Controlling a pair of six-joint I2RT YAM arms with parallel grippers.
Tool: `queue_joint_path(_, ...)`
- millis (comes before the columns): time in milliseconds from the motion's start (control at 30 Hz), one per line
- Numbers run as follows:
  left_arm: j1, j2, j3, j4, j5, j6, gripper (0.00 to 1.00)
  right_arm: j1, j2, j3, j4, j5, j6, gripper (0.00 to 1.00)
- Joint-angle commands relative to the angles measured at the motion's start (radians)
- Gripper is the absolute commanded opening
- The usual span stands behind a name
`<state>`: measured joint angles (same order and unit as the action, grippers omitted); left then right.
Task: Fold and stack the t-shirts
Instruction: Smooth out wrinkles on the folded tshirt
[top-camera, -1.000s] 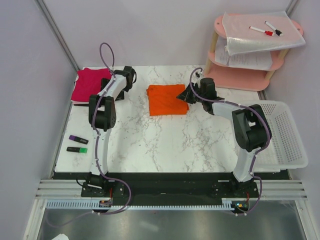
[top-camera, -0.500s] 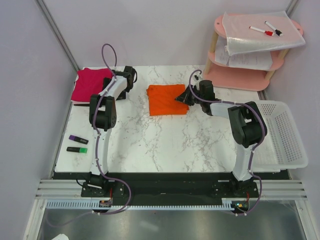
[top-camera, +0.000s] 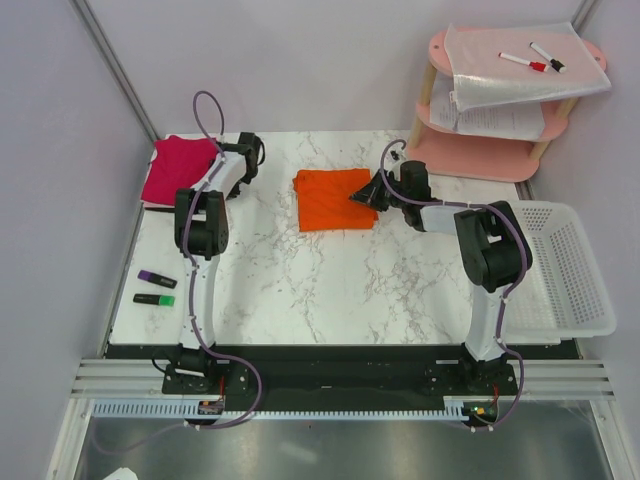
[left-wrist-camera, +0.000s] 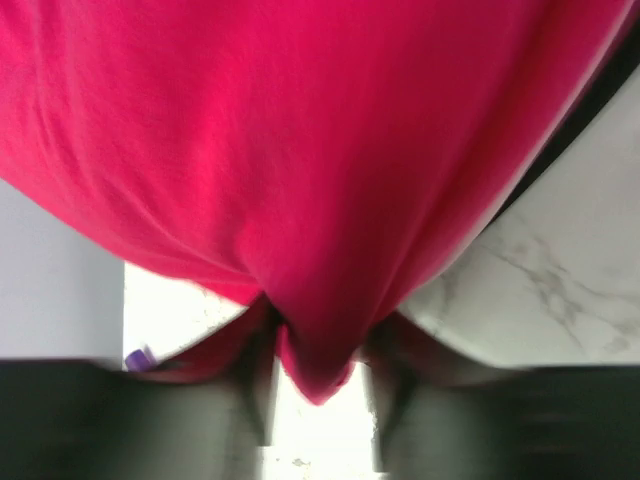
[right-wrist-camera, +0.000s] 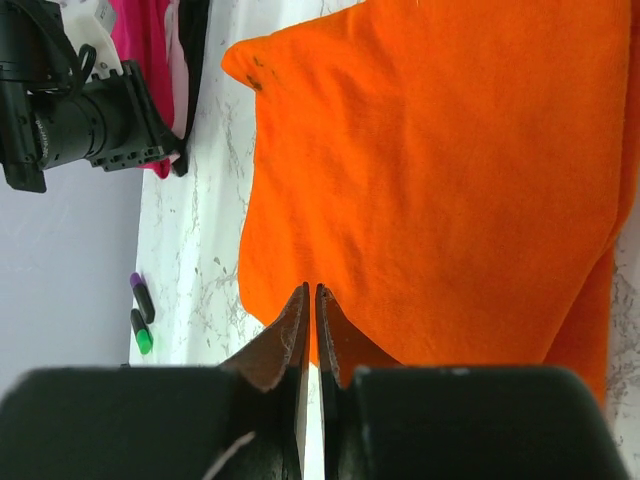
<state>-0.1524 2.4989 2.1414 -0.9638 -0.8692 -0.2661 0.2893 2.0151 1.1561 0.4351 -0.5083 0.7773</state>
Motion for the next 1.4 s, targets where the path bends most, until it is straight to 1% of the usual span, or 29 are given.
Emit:
queue_joint_path(0, 0.074, 0.017, 0.026, -0.041, 0.071, -0.025, 0.17, -0.007, -0.007, -0.009, 0.059, -0.032, 0.016, 0.11)
queue_joint_path(33, 0.077, 0.014, 0.026, -0.044, 0.085, -0.03, 0.08, -0.006, -0.007, -0.01, 0.06, -0.038, 0.017, 0.11)
queue_joint_path(67, 0.076, 0.009, 0.026, -0.046, 0.105, -0.031, 0.02, -0.007, -0.009, -0.012, 0.06, -0.039, 0.022, 0.11)
queue_joint_path(200, 0.057, -0.018, 0.017, -0.042, 0.223, -0.041, 0.02, -0.006, -0.016, -0.024, 0.07, -0.042, 0.027, 0.11)
queue_joint_path(400, -0.045, -0.049, -0.017, -0.044, 0.249, -0.058, 0.02, -0.006, -0.036, -0.055, 0.074, -0.041, 0.025, 0.12)
queue_joint_path(433, -0.082, -0.052, -0.018, -0.043, 0.256, -0.059, 0.02, -0.006, -0.042, -0.056, 0.074, -0.042, 0.025, 0.12)
queue_joint_path(600, -0.196, -0.057, 0.005, -0.052, 0.294, -0.097, 0.02, -0.007, -0.059, -0.071, 0.065, -0.044, 0.017, 0.12)
queue_joint_path(733, -0.222, -0.057, 0.046, -0.091, 0.349, -0.148, 0.02, -0.009, -0.079, -0.09, 0.059, -0.042, 0.007, 0.12)
queue_joint_path(800, -0.223, -0.078, 0.048, -0.095, 0.401, -0.171, 0.11, -0.007, -0.082, -0.101, 0.059, -0.042, 0.007, 0.13)
queue_joint_path(833, -0.222, -0.089, 0.048, -0.095, 0.418, -0.176, 0.32, -0.009, -0.087, -0.104, 0.059, -0.042, 0.005, 0.12)
queue_joint_path(867, -0.225, -0.121, 0.038, -0.092, 0.433, -0.183, 0.49, -0.009, -0.088, -0.107, 0.062, -0.041, 0.005, 0.12)
queue_joint_path(933, -0.237, -0.162, 0.026, -0.09, 0.449, -0.193, 0.72, -0.007, -0.09, -0.111, 0.065, -0.035, 0.007, 0.13)
queue_joint_path(1033, -0.254, -0.264, -0.018, -0.061, 0.45, -0.196, 0.81, -0.007, -0.084, -0.108, 0.063, -0.029, 0.004, 0.12)
queue_joint_path(1167, -0.26, -0.388, -0.104, -0.009, 0.484, -0.206, 0.83, -0.007, -0.079, -0.096, 0.031, -0.009, -0.024, 0.13)
queue_joint_path(1233, -0.262, -0.457, -0.158, 0.075, 0.551, -0.197, 0.83, -0.007, -0.072, -0.085, 0.021, -0.003, -0.036, 0.12)
queue_joint_path(1267, -0.263, -0.477, -0.222, 0.114, 0.579, -0.193, 0.83, -0.012, -0.07, -0.082, 0.017, 0.001, -0.038, 0.12)
queue_joint_path(1300, -0.263, -0.494, -0.257, 0.156, 0.66, -0.187, 0.83, -0.01, -0.066, -0.079, 0.019, 0.002, -0.036, 0.12)
queue_joint_path(1333, -0.263, -0.521, -0.294, 0.253, 0.705, -0.177, 0.83, -0.013, -0.059, -0.076, 0.019, 0.007, -0.036, 0.12)
queue_joint_path(1367, -0.262, -0.528, -0.364, 0.298, 0.746, -0.176, 0.83, -0.013, -0.055, -0.075, 0.016, 0.014, -0.038, 0.12)
